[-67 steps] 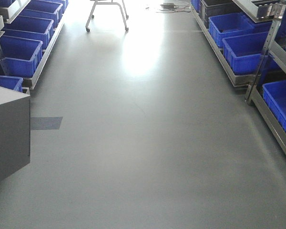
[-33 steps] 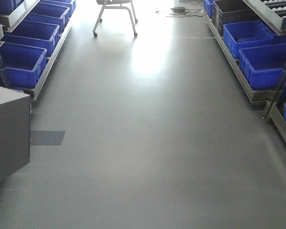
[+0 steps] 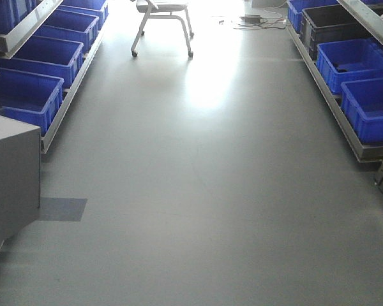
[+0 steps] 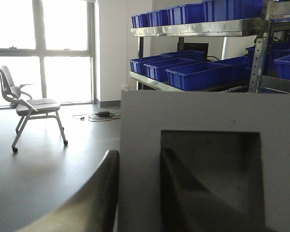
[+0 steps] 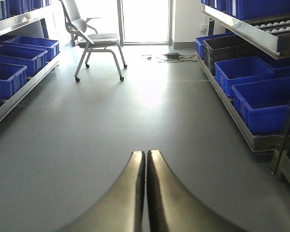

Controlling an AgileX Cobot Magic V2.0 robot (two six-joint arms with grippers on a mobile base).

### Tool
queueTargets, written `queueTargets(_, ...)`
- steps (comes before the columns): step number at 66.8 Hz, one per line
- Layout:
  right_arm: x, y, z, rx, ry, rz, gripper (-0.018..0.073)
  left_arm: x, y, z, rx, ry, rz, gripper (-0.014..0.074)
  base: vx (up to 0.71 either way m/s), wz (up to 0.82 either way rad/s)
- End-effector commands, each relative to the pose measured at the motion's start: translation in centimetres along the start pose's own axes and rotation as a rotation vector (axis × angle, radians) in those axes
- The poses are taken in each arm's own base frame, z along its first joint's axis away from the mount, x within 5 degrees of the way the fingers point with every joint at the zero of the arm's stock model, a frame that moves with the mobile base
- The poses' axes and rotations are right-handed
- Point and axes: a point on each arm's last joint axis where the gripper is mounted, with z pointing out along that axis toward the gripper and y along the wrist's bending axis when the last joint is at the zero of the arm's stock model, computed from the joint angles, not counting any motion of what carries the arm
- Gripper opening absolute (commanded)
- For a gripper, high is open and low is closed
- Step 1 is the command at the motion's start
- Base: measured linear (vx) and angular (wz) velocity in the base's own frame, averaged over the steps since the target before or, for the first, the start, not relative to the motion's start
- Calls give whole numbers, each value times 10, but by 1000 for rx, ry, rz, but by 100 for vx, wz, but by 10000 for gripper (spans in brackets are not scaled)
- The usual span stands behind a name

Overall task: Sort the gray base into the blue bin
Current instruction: 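Drive along the aisle of blue bins holding the gray base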

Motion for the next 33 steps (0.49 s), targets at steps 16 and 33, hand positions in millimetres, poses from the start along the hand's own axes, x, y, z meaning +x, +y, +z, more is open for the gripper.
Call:
queueTargets(16,-5,0,1,3,-53,-16,-5,-19,-2,-2,12,-129,-16,-6,34,6)
queueTargets(33,-5,0,1,3,-53,-16,-5,-19,-2,-2,12,-129,-16,-6,31,27)
